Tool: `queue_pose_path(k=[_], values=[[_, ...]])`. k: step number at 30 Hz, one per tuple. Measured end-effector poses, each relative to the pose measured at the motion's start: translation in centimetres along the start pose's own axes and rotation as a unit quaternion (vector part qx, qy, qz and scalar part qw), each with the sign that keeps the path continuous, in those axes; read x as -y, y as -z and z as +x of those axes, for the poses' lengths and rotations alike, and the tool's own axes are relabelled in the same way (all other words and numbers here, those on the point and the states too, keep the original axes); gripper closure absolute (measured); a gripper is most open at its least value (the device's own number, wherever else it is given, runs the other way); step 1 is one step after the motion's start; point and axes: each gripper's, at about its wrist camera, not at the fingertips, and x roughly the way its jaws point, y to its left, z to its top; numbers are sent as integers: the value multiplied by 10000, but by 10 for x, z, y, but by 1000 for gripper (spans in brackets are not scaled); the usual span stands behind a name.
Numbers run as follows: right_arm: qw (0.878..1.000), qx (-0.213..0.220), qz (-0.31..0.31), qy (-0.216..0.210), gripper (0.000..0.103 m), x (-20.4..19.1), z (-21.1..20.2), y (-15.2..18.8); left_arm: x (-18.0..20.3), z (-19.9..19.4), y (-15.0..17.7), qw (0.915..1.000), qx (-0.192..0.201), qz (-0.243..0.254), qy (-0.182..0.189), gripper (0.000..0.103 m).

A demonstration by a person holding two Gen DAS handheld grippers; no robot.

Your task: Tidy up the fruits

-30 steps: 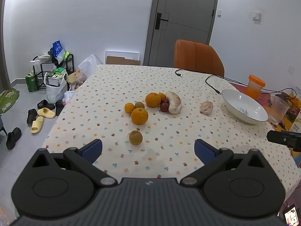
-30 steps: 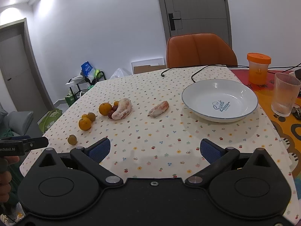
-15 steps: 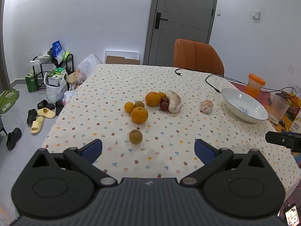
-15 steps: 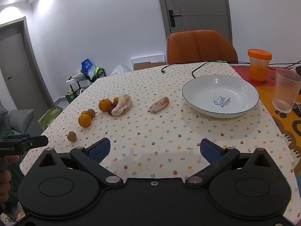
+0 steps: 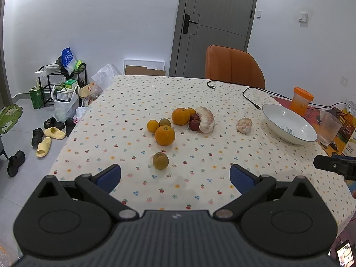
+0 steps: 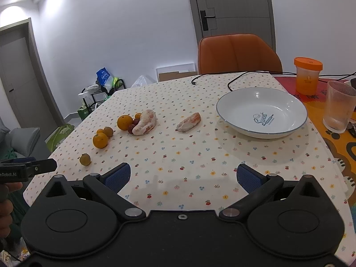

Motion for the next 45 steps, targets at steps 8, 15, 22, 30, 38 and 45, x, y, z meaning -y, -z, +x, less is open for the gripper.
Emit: queue_pose_path(k=[8,15,22,30,38,45], values=[[10000,5,2,15,0,0,0,0,0,0,1,10000,-3,4,-2,0],[10000,11,-6,34,0,1,1,0,-1,3,3,10000,-42,5,13,0],[10000,-17,-13,10,0,2,2,1,1,11,5,9999,-138,17,-2,0],[9999,-50,89,101,0,10,7,0,-3,23,4,9998,-185,-15,3,0],[9996,112,262,-68,0,19,15,-6,-10,36,0,9999,-59,-115,-13,1],[9994,131,269,-152,0,19,34,-11,-17,52,-1,9998,-23,-197,-96,9]])
